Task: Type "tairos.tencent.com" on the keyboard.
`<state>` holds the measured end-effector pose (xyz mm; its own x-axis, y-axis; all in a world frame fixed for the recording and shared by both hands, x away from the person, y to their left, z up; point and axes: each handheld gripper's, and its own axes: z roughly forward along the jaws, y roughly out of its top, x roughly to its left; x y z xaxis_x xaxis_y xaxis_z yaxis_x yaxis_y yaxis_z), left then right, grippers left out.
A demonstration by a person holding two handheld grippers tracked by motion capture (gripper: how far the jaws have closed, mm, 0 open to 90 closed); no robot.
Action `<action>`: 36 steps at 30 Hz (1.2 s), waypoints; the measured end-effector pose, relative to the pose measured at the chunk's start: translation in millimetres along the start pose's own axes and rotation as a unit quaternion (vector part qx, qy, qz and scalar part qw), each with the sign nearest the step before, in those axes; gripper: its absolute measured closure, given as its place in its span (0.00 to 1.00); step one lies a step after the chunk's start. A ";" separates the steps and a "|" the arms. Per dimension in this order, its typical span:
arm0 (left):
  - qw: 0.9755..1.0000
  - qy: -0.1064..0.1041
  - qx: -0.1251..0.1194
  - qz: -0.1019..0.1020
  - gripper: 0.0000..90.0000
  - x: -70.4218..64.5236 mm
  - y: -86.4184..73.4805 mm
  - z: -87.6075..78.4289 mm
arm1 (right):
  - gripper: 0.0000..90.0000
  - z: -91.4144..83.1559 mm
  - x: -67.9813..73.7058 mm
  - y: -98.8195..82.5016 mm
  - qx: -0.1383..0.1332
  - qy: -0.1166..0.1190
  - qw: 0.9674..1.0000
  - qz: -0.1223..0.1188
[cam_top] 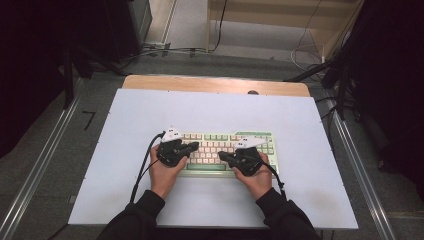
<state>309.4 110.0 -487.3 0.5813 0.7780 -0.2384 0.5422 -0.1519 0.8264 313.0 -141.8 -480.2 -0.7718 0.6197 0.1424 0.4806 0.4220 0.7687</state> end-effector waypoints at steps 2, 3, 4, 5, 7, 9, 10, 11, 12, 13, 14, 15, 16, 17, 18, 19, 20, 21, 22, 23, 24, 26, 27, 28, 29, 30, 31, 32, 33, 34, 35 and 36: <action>1.000 -0.001 0.002 0.001 1.00 -0.9 0.1 2.1 | 0.98 -0.5 -0.3 -0.2 0.000 0.000 1.000 0.001; 1.000 -0.002 0.002 0.000 1.00 -1.3 0.1 3.1 | 0.98 -0.8 -0.5 -0.4 0.000 0.000 1.000 0.002; 1.000 -0.001 0.003 0.001 1.00 -1.5 0.1 4.1 | 0.98 -1.1 -0.8 -0.5 -0.001 -0.001 1.000 0.002; 1.000 -0.001 0.004 0.001 1.00 -1.6 0.0 5.0 | 0.98 -1.4 -0.9 -0.5 -0.001 -0.002 1.000 0.002; 1.000 0.000 0.006 0.001 1.00 -1.5 0.0 6.3 | 0.98 -2.0 -0.8 -0.6 -0.002 -0.002 1.000 0.001; 1.000 0.000 0.006 0.000 1.00 -1.7 0.1 7.5 | 0.98 -2.4 -0.8 -0.6 -0.002 -0.002 1.000 0.002; 1.000 -0.001 0.006 -0.001 1.00 -1.8 0.1 8.1 | 0.98 -2.5 -0.9 -0.6 -0.003 -0.002 1.000 0.002; 1.000 -0.001 0.007 -0.001 1.00 -1.9 0.2 8.3 | 0.98 -2.5 -1.1 -0.7 -0.002 -0.002 1.000 0.001; 1.000 -0.001 0.008 0.000 1.00 -2.1 0.2 8.9 | 0.98 -2.5 -1.2 -0.7 -0.002 -0.002 1.000 0.001; 1.000 -0.001 0.009 0.001 1.00 -2.1 0.2 9.5 | 0.98 -2.5 -1.4 -0.7 -0.002 -0.002 1.000 0.001; 1.000 -0.001 0.009 0.002 1.00 -2.1 0.0 10.4 | 0.98 -2.4 -1.5 -0.7 -0.003 -0.003 1.000 0.001; 1.000 -0.001 0.010 0.000 1.00 -2.2 -0.1 11.3 | 0.98 -2.3 -1.4 -0.6 -0.003 -0.003 1.000 0.001; 1.000 0.000 0.010 0.000 1.00 -2.6 -0.2 12.1 | 0.98 -2.1 -1.1 -0.7 -0.003 -0.003 1.000 0.001; 1.000 -0.001 0.009 0.000 1.00 -2.8 -0.2 12.8 | 0.98 -2.0 -1.0 -0.7 -0.002 -0.003 1.000 0.001; 1.000 0.000 0.011 0.002 1.00 -3.0 0.0 13.2 | 0.98 -1.8 -0.9 -0.7 -0.002 -0.003 1.000 0.002; 1.000 -0.001 0.012 0.002 1.00 -3.3 0.2 13.6 | 0.98 -1.9 -1.0 -0.7 -0.002 -0.003 1.000 0.002; 1.000 -0.001 0.011 0.002 1.00 -3.7 0.3 14.0 | 0.98 -1.9 -1.2 -0.7 -0.002 -0.003 1.000 0.002; 1.000 0.000 0.012 0.003 1.00 -4.0 0.4 14.3 | 0.98 -2.1 -1.3 -0.7 -0.002 -0.003 1.000 0.001; 1.000 0.000 0.011 0.003 1.00 -4.1 0.4 14.7 | 0.98 -2.2 -1.4 -0.7 -0.002 -0.003 1.000 0.001; 1.000 0.001 0.010 0.003 1.00 -4.3 0.2 15.3 | 0.98 -2.2 -1.6 -0.7 -0.003 -0.003 1.000 0.001; 1.000 0.001 0.012 0.003 1.00 -4.3 0.1 15.7 | 0.98 -2.2 -1.7 -0.7 -0.003 -0.003 1.000 0.001; 1.000 0.003 0.013 0.005 1.00 -4.3 -0.1 16.2 | 0.98 -2.1 -1.8 -0.7 -0.003 -0.004 1.000 0.002; 1.000 0.003 0.014 0.005 1.00 -4.4 -0.2 16.4 | 0.98 -2.0 -1.7 -0.8 -0.002 -0.004 1.000 0.002; 1.000 0.003 0.014 0.005 1.00 -4.4 -0.2 16.6 | 0.98 -2.0 -1.6 -0.8 -0.003 -0.004 1.000 0.002; 1.000 0.003 0.014 0.005 1.00 -4.5 -0.2 16.9 | 0.98 -1.8 -1.6 -0.8 -0.002 -0.004 1.000 0.002; 1.000 0.004 0.015 0.006 1.00 -4.6 -0.4 17.1 | 0.98 -1.7 -1.5 -0.8 -0.002 -0.004 1.000 0.003; 1.000 0.005 0.016 0.008 1.00 -4.4 -0.5 17.3 | 0.98 -1.7 -1.5 -0.8 -0.002 -0.004 1.000 0.002; 1.000 0.006 0.017 0.008 1.00 -4.3 -0.7 17.6 | 0.98 -1.7 -1.4 -0.8 -0.002 -0.004 1.000 0.003; 1.000 0.006 0.018 0.009 1.00 -4.2 -0.8 17.8 | 0.98 -1.6 -1.4 -0.8 -0.002 -0.004 1.000 0.003; 1.000 0.007 0.019 0.009 1.00 -4.2 -0.9 18.0 | 0.98 -1.6 -1.4 -0.8 -0.002 -0.003 1.000 0.003; 1.000 0.007 0.019 0.009 1.00 -4.3 -1.1 18.4 | 0.98 -1.6 -1.5 -0.9 -0.002 -0.003 1.000 0.002; 1.000 0.008 0.019 0.010 1.00 -4.4 -1.2 18.7 | 0.98 -1.6 -1.5 -0.8 -0.002 -0.003 1.000 0.003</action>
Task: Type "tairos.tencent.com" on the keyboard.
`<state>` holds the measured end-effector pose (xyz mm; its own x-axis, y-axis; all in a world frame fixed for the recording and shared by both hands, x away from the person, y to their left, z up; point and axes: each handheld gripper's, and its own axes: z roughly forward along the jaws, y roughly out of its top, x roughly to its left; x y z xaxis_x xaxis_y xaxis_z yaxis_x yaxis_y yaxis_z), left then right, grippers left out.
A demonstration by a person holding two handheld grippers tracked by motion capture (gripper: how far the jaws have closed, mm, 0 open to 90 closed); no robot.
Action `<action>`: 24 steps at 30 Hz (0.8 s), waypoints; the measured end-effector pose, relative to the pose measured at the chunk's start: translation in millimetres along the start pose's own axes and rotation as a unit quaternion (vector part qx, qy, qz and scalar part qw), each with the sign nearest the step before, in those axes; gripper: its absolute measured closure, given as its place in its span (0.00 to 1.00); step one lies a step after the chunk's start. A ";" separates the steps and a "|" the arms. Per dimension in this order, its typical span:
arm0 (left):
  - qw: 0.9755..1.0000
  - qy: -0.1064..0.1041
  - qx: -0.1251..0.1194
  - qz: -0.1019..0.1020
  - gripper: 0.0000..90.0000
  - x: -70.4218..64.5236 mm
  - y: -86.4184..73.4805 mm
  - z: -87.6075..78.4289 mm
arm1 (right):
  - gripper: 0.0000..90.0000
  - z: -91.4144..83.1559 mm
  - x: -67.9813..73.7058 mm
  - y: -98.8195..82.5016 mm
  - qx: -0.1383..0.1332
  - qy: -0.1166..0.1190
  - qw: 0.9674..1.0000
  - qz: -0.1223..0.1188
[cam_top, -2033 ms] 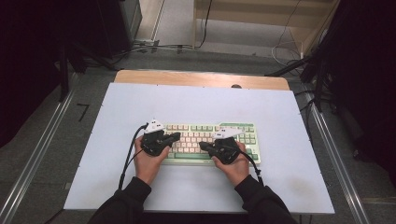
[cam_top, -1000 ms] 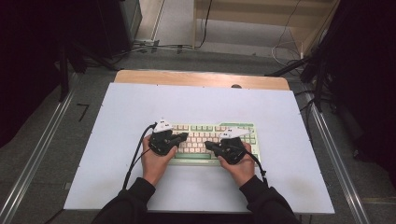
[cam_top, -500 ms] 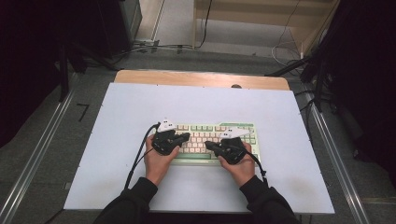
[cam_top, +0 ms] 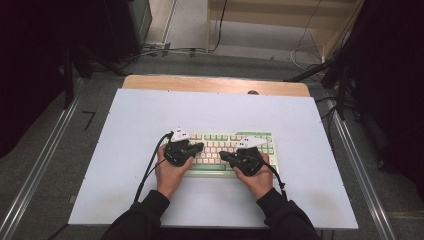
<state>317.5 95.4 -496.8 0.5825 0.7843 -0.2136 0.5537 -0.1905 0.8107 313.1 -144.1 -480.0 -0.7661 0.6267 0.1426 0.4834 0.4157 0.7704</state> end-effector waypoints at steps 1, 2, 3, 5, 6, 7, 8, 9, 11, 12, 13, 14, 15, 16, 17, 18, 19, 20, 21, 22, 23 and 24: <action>1.000 0.000 0.001 0.000 1.00 0.1 -0.1 0.2 | 0.98 0.0 -0.1 0.0 0.000 0.000 1.000 0.000; 1.000 0.000 0.002 0.000 1.00 0.2 -0.1 0.2 | 0.98 -0.1 -0.2 0.0 0.000 -0.001 1.000 0.000; 1.000 0.001 0.001 0.000 1.00 0.2 -0.1 0.3 | 0.98 -0.2 -0.3 0.0 0.000 0.000 1.000 0.000; 1.000 0.001 0.002 0.000 1.00 0.4 0.0 0.3 | 0.98 -0.4 -0.3 0.1 0.000 0.000 1.000 0.000; 1.000 0.000 0.001 0.000 1.00 0.3 -0.1 0.3 | 0.98 -0.3 -0.3 0.0 0.000 0.000 1.000 -0.001; 1.000 0.000 0.002 0.000 1.00 0.3 -0.1 0.4 | 0.98 -0.3 -0.1 0.0 0.000 0.000 1.000 -0.001; 1.000 0.000 0.002 0.000 1.00 0.4 -0.1 0.4 | 0.98 -0.2 0.0 0.0 0.000 0.000 1.000 -0.001; 1.000 0.001 0.002 0.000 1.00 0.3 -0.2 0.5 | 0.98 -0.3 0.0 0.0 0.000 0.000 1.000 -0.002; 1.000 0.001 0.003 0.002 1.00 0.2 -0.4 1.0 | 0.98 -0.1 0.0 0.0 0.000 0.000 1.000 0.000; 1.000 0.005 0.008 0.004 1.00 -0.1 -0.6 1.9 | 0.98 -0.1 -0.1 0.0 0.000 -0.001 1.000 0.000; 1.000 0.004 0.010 0.005 1.00 -0.2 -1.0 2.6 | 0.98 -0.1 -0.1 0.0 0.000 -0.001 1.000 0.000; 1.000 0.008 0.011 0.008 1.00 -1.0 -0.6 2.4 | 0.98 0.1 -0.3 -0.1 0.000 0.000 1.000 -0.001; 1.000 0.012 0.012 0.011 1.00 -1.8 -0.3 2.1 | 0.98 0.3 -0.4 -0.2 0.002 0.000 1.000 -0.001; 1.000 0.011 0.009 0.010 1.00 -2.1 -0.3 1.8 | 0.98 0.5 -0.4 -0.3 0.002 0.000 1.000 -0.001; 1.000 0.009 0.008 0.011 1.00 -1.8 -0.1 0.6 | 0.98 0.5 -0.5 -0.3 0.002 0.000 1.000 -0.001; 1.000 0.007 0.002 0.008 1.00 -1.9 0.5 -0.8 | 0.98 0.3 -0.7 -0.3 0.002 0.000 1.000 -0.002; 1.000 0.005 -0.002 0.006 1.00 -1.8 1.3 -2.4 | 0.98 -0.1 -0.5 -0.2 0.001 0.000 1.000 -0.001; 1.000 0.002 -0.006 0.002 1.00 -1.6 2.0 -3.8 | 0.98 -0.4 -0.6 -0.2 0.000 0.000 1.000 -0.001; 1.000 -0.001 -0.009 0.000 1.00 -1.5 2.3 -4.9 | 0.98 -0.5 -0.8 -0.3 0.000 0.000 1.000 -0.001; 1.000 -0.001 -0.010 0.001 1.00 -1.4 2.5 -5.9 | 0.98 -0.5 -0.9 -0.4 0.000 0.000 1.000 0.001; 1.000 -0.003 -0.011 0.000 1.00 -1.4 2.5 -6.5 | 0.98 -0.6 -1.1 -0.5 0.001 0.000 1.000 0.001; 1.000 -0.003 -0.010 0.001 1.00 -1.2 2.5 -7.5 | 0.98 -0.6 -1.2 -0.6 0.000 0.000 1.000 0.001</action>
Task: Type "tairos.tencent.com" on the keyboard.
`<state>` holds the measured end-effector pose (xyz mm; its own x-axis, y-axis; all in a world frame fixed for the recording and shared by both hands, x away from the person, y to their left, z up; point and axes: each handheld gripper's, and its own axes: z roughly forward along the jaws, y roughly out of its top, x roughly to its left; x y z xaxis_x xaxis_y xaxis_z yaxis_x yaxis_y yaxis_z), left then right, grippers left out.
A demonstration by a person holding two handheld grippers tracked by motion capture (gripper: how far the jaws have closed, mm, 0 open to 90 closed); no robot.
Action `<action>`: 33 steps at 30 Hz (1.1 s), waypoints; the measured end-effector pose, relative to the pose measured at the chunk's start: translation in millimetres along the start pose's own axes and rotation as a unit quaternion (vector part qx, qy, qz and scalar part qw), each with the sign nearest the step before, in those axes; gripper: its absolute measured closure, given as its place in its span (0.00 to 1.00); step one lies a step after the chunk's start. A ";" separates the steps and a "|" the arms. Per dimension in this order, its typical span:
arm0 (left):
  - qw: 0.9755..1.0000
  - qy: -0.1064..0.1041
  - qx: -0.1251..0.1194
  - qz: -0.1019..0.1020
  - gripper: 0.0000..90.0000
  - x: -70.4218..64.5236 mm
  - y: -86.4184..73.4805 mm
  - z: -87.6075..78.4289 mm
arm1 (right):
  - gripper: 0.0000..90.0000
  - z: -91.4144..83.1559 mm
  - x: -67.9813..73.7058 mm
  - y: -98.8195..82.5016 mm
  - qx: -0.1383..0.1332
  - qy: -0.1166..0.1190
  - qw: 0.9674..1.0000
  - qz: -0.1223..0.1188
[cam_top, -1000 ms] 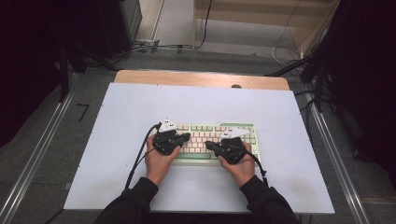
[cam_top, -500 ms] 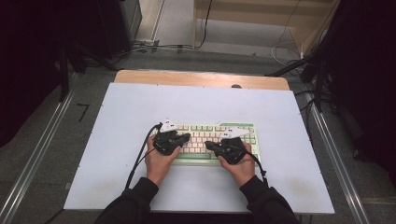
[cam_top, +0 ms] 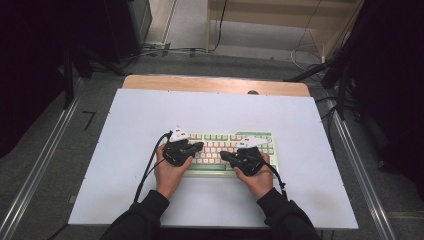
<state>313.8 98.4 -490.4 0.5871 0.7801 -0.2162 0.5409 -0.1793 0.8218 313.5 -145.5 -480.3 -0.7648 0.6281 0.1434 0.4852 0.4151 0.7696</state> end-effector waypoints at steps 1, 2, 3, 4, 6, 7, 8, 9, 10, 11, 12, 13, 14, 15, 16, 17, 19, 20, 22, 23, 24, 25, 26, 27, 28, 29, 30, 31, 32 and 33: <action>1.000 -0.001 -0.001 -0.001 1.00 0.0 0.0 -0.7 | 0.98 -0.2 -0.1 0.0 0.000 0.000 1.000 0.000; 1.000 -0.003 -0.002 -0.002 1.00 -0.1 -0.1 -1.4 | 0.98 -0.4 -0.2 -0.1 0.000 0.000 1.000 0.000; 1.000 -0.002 -0.002 0.000 1.00 0.3 0.1 -2.7 | 0.98 -0.7 -0.4 -0.2 -0.001 -0.001 1.000 0.000; 1.000 -0.004 -0.004 -0.002 1.00 0.3 0.1 -3.7 | 0.98 -1.2 -0.7 -0.3 -0.001 -0.001 1.000 0.001; 1.000 -0.004 -0.006 -0.003 1.00 0.9 0.0 -6.2 | 0.98 -2.2 -1.9 -1.0 -0.001 -0.002 1.000 0.001; 1.000 -0.005 -0.007 -0.003 1.00 1.6 -0.2 -7.5 | 0.98 -2.6 -2.5 -1.3 -0.001 -0.002 1.000 0.002; 1.000 -0.005 -0.009 -0.006 1.00 1.9 -0.5 -8.6 | 0.98 -3.1 -3.1 -1.5 -0.002 -0.003 1.000 0.003; 1.000 -0.005 -0.009 -0.006 1.00 2.6 -0.8 -10.2 | 0.98 -3.7 -3.8 -1.8 -0.002 -0.004 1.000 0.003; 1.000 -0.005 -0.011 -0.007 1.00 3.2 -1.1 -11.7 | 0.98 -4.4 -4.2 -2.1 -0.002 -0.004 1.000 0.004; 1.000 -0.004 -0.012 -0.007 1.00 3.9 -1.4 -13.6 | 0.98 -5.1 -4.6 -2.5 -0.002 -0.004 1.000 0.004; 1.000 -0.005 -0.013 -0.009 1.00 4.4 -1.6 -15.4 | 0.98 -6.0 -5.2 -2.9 -0.002 -0.005 1.000 0.004; 1.000 -0.005 -0.015 -0.009 1.00 5.3 -1.8 -17.3 | 0.98 -6.6 -5.8 -3.5 -0.002 -0.006 1.000 0.006; 1.000 -0.005 -0.016 -0.010 1.00 5.9 -2.0 -19.2 | 0.98 -7.4 -6.6 -4.2 -0.001 -0.007 1.000 0.006; 1.000 -0.004 -0.018 -0.011 1.00 6.6 -2.1 -20.8 | 0.98 -7.9 -7.3 -4.9 -0.002 -0.007 1.000 0.007; 1.000 -0.004 -0.019 -0.011 1.00 7.3 -2.3 -22.1 | 0.98 -8.6 -7.8 -5.5 0.000 -0.008 1.000 0.008; 1.000 -0.003 -0.020 -0.012 1.00 7.8 -2.3 -23.2 | 0.98 -9.1 -8.5 -6.2 0.000 -0.009 1.000 0.008; 1.000 -0.003 -0.020 -0.013 1.00 8.8 -2.6 -24.7 | 0.98 -9.8 -8.8 -7.1 0.001 -0.009 1.000 0.009; 1.000 -0.003 -0.020 -0.013 1.00 9.1 -2.9 -25.2 | 0.98 -10.0 -8.9 -7.5 0.002 -0.010 1.000 0.008; 1.000 -0.003 -0.020 -0.012 1.00 9.6 -3.6 -26.3 | 0.98 -10.6 -9.6 -8.1 0.002 -0.011 1.000 0.006; 1.000 -0.003 -0.019 -0.013 1.00 9.8 -4.2 -27.2 | 0.98 -10.9 -9.7 -8.3 0.002 -0.012 1.000 0.007; 1.000 -0.003 -0.020 -0.013 1.00 10.0 -4.7 -27.9 | 0.98 -11.4 -9.8 -8.6 0.002 -0.013 1.000 0.008; 1.000 -0.002 -0.020 -0.013 1.00 10.1 -5.1 -28.7 | 0.98 -11.8 -10.1 -8.8 0.002 -0.013 1.000 0.008; 1.000 -0.001 -0.020 -0.014 1.00 10.3 -5.5 -29.3 | 0.98 -12.1 -10.6 -9.2 0.002 -0.013 1.000 0.007; 1.000 -0.002 -0.020 -0.014 1.00 10.7 -5.8 -29.9 | 0.98 -12.5 -11.0 -9.6 0.003 -0.013 1.000 0.006; 1.000 -0.002 -0.020 -0.014 1.00 10.9 -6.0 -30.4 | 0.98 -12.7 -11.0 -10.0 0.004 -0.013 1.000 0.008; 1.000 -0.002 -0.020 -0.014 1.00 11.0 -6.1 -30.8 | 0.98 -12.9 -10.9 -10.3 0.004 -0.014 1.000 0.008; 1.000 -0.002 -0.020 -0.014 1.00 11.0 -6.2 -31.0 | 0.98 -13.0 -11.0 -10.6 0.004 -0.014 1.000 0.007; 1.000 -0.002 -0.020 -0.014 1.00 10.8 -6.2 -31.3 | 0.98 -13.2 -11.0 -10.7 0.005 -0.014 1.000 0.007; 1.000 -0.002 -0.021 -0.014 1.00 10.6 -6.1 -31.4 | 0.98 -13.3 -10.9 -10.9 0.005 -0.015 1.000 0.007; 1.000 -0.002 -0.022 -0.015 1.00 10.6 -6.0 -31.5 | 0.98 -13.1 -11.1 -11.2 0.006 -0.015 1.000 0.006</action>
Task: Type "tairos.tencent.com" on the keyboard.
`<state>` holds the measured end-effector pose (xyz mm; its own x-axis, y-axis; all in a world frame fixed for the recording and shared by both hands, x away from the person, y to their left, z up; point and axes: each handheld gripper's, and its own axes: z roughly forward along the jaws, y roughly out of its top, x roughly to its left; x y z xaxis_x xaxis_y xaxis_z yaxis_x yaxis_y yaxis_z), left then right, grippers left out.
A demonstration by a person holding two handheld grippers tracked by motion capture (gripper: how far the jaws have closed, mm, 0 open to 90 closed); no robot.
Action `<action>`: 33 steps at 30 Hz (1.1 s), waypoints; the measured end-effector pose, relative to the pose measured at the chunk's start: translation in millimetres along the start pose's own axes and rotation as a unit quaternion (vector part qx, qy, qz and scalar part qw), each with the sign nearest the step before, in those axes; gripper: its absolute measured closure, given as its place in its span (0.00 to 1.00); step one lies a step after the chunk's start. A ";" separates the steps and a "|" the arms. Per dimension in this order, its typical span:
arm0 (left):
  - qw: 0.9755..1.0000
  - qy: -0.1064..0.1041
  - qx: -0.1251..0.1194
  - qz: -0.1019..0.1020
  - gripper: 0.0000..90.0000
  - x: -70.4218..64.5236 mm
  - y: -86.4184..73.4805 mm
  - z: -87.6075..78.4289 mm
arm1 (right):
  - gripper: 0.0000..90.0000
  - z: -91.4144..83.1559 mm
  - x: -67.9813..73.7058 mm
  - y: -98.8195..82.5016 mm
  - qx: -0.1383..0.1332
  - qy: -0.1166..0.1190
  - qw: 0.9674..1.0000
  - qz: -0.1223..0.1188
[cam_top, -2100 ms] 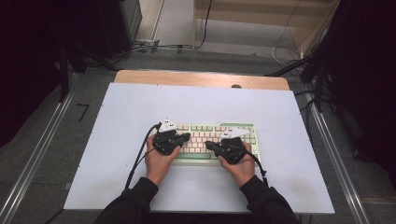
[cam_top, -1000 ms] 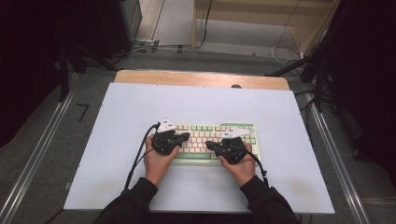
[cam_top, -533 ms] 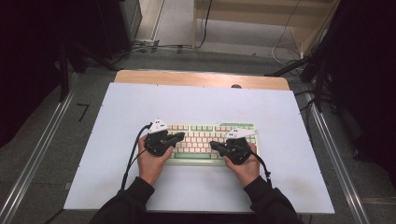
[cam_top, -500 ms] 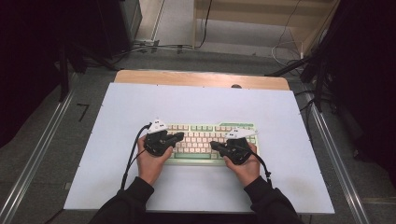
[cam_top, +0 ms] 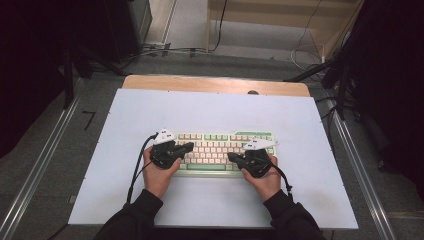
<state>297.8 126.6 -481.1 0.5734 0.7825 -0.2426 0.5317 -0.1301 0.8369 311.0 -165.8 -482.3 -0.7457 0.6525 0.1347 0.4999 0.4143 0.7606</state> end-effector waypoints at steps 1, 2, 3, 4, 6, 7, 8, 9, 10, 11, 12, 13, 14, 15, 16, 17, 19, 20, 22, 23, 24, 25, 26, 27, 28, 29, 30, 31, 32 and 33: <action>1.000 0.000 -0.001 0.000 1.00 0.0 0.1 -0.2 | 0.98 0.3 -0.3 -0.4 0.002 0.000 1.000 -0.001; 1.000 -0.001 -0.001 0.000 1.00 0.1 0.2 -0.4 | 0.98 1.0 -0.5 -0.8 0.004 0.001 1.000 -0.001; 1.000 -0.001 -0.001 0.000 1.00 0.5 0.2 -0.6 | 0.98 1.6 -0.5 -1.4 0.007 0.001 1.000 0.000; 1.000 0.000 -0.001 0.000 1.00 0.7 0.1 -0.8 | 0.98 2.2 -0.5 -1.8 0.007 0.000 1.000 0.000; 1.000 0.002 -0.001 0.000 1.00 1.3 -0.2 -1.3 | 0.98 3.0 -0.4 -2.2 0.009 -0.001 1.000 0.000; 1.000 0.001 -0.001 0.000 1.00 1.8 -0.1 -1.6 | 0.98 3.1 -0.3 -2.3 0.010 -0.001 1.000 0.000; 1.000 0.002 -0.001 -0.001 1.00 1.9 -0.1 -2.2 | 0.98 3.1 -0.3 -2.3 0.010 -0.001 1.000 0.000; 1.000 0.002 -0.001 -0.001 1.00 2.3 -0.1 -2.6 | 0.98 3.2 -0.5 -2.4 0.010 -0.002 1.000 0.000; 1.000 0.002 -0.002 -0.001 1.00 2.5 -0.2 -2.9 | 0.98 3.4 -0.8 -2.5 0.011 -0.002 1.000 0.000; 1.000 0.002 -0.001 -0.001 1.00 2.7 -0.3 -3.2 | 0.98 3.7 -1.1 -2.8 0.012 -0.002 1.000 -0.001; 1.000 0.004 -0.002 -0.001 1.00 3.0 -0.4 -3.4 | 0.98 4.1 -1.2 -3.1 0.013 -0.003 1.000 -0.001; 1.000 0.003 -0.002 -0.001 1.00 3.3 -0.4 -3.8 | 0.98 4.5 -1.4 -3.4 0.014 -0.004 1.000 -0.001; 1.000 0.003 -0.003 -0.001 1.00 3.4 -0.4 -4.2 | 0.98 4.8 -1.3 -3.7 0.015 -0.004 1.000 -0.002; 1.000 0.003 -0.003 -0.002 1.00 3.4 -0.3 -4.6 | 0.98 5.1 -1.2 -3.9 0.016 -0.004 1.000 -0.003; 1.000 0.004 -0.003 -0.002 1.00 3.5 -0.3 -5.0 | 0.98 5.3 -1.0 -4.0 0.016 -0.005 1.000 -0.004; 1.000 0.003 -0.003 -0.002 1.00 3.7 -0.3 -5.2 | 0.98 5.4 -0.9 -4.0 0.016 -0.005 1.000 -0.004; 1.000 0.004 -0.003 -0.002 1.00 4.1 -0.5 -5.6 | 0.98 5.5 -1.1 -4.2 0.018 -0.004 1.000 -0.003; 1.000 0.004 -0.002 -0.002 1.00 4.2 -0.5 -5.7 | 0.98 5.9 -1.4 -4.4 0.019 -0.005 1.000 -0.003; 1.000 0.004 -0.003 -0.001 1.00 4.5 -0.5 -6.2 | 0.98 7.4 -1.5 -5.5 0.023 -0.005 1.000 -0.004; 1.000 0.004 -0.003 -0.001 1.00 4.6 -0.5 -6.5 | 0.98 7.6 -1.5 -5.4 0.023 -0.004 1.000 -0.004; 1.000 0.004 -0.003 -0.001 1.00 4.8 -0.6 -6.6 | 0.98 7.6 -1.5 -5.0 0.024 -0.004 1.000 -0.004; 1.000 0.004 -0.003 -0.001 1.00 4.9 -0.7 -6.7 | 0.98 7.4 -1.6 -5.0 0.024 -0.003 1.000 -0.003; 1.000 0.005 -0.003 -0.001 1.00 4.9 -0.8 -6.7 | 0.98 7.0 -1.7 -4.9 0.024 -0.003 1.000 -0.002; 1.000 0.004 -0.003 -0.001 1.00 4.9 -0.8 -6.7 | 0.98 6.4 -1.8 -4.7 0.022 -0.001 1.000 0.001; 1.000 0.004 -0.003 -0.001 1.00 4.6 -0.8 -6.7 | 0.98 5.4 -2.0 -4.3 0.015 0.001 1.000 0.003; 1.000 0.004 -0.002 0.000 1.00 4.6 -0.8 -6.7 | 0.98 4.0 -2.2 -3.5 0.010 0.001 1.000 0.004; 1.000 0.003 -0.001 0.000 1.00 4.5 -0.9 -6.6 | 0.98 2.5 -2.3 -2.8 0.005 0.001 1.000 0.005; 1.000 0.003 -0.001 0.000 1.00 4.4 -1.0 -6.4 | 0.98 1.3 -2.4 -2.4 0.002 0.000 1.000 0.007; 1.000 0.003 -0.001 0.000 1.00 4.2 -1.1 -6.2 | 0.98 0.4 -2.9 -2.1 -0.001 0.001 1.000 0.008; 1.000 0.003 0.000 0.000 1.00 4.0 -1.1 -6.1 | 0.98 0.0 -3.0 -2.0 -0.002 0.002 1.000 0.010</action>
<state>295.7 133.6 -480.0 0.5698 0.7858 -0.2403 0.5314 -0.1293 0.8372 312.3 -168.5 -484.2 -0.7369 0.6587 0.1522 0.5130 0.3982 0.7604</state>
